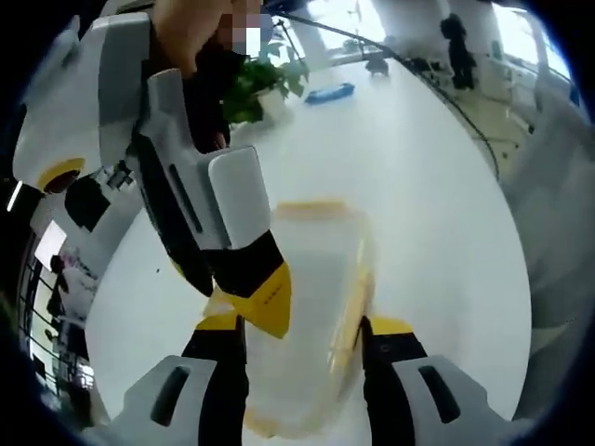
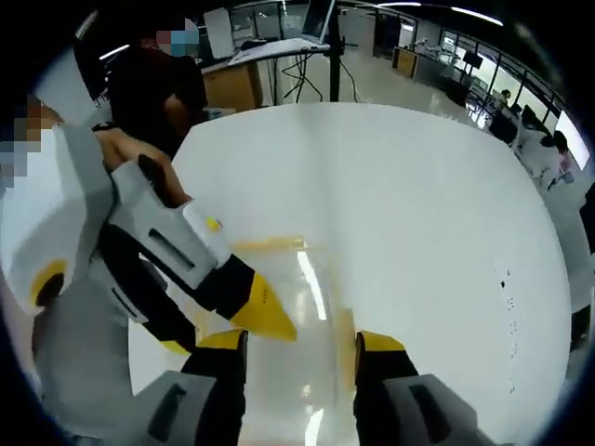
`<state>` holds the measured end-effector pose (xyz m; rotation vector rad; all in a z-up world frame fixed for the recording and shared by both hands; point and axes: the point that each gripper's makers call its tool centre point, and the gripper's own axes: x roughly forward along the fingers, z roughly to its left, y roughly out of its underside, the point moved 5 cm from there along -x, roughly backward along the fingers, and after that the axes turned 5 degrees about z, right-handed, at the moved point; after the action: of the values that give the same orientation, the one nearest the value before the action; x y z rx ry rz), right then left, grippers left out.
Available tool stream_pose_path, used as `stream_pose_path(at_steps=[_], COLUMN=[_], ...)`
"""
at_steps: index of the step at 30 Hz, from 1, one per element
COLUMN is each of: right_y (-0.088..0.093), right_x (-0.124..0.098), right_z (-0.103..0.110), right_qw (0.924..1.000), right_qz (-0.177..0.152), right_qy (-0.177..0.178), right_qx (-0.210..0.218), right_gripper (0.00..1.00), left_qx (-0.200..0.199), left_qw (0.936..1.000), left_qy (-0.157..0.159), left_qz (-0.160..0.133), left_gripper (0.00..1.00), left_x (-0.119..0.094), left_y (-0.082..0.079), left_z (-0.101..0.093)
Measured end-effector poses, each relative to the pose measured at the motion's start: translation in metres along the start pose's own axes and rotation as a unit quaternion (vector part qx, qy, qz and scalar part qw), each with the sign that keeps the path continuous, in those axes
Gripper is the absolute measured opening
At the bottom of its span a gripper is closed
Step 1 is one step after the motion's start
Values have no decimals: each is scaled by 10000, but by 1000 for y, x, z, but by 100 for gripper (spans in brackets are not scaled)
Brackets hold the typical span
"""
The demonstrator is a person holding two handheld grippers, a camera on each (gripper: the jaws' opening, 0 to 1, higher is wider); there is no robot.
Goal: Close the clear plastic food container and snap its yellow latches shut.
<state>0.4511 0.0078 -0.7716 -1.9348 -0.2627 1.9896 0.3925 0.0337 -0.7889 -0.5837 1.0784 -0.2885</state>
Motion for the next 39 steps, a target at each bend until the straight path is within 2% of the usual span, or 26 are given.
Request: stream_pose_path(at_steps=[4, 12, 15, 19, 22, 28, 33, 39], right_y=[1, 4, 7, 8, 12, 25, 34, 43], right_x=[-2, -5, -7, -12, -16, -22, -32, -35], right_z=[3, -3, -2, 1, 6, 13, 23, 33], right_qw=[9997, 9971, 9954, 9923, 9899, 9875, 9850, 9853], right_qz=[-133, -303, -420, -666, -776, -854, -944, -904], right_qy=[206, 632, 773, 801, 770, 830, 895, 888], right_qx=[-26, 302, 373, 675, 903, 1033, 1135, 1142], right_gripper=[43, 52, 51, 51, 52, 53, 54, 55], left_qx=[220, 169, -43, -81, -333, -349, -575, -745], left_qw=[9997, 9998, 9999, 10000, 9994, 9994, 9983, 9971], left_qy=[13, 100, 151, 46, 60, -18, -78, -115], left_qz=[118, 59, 5, -27, -115, -78, -97, -69], left_gripper=[47, 47, 45, 48, 50, 54, 57, 57], left_x=[1, -2, -5, -12, -16, -22, -28, -33], left_y=[-2, -3, -4, -4, -3, 3, 7, 14], left_z=[-1, 1, 1, 3, 4, 4, 4, 5])
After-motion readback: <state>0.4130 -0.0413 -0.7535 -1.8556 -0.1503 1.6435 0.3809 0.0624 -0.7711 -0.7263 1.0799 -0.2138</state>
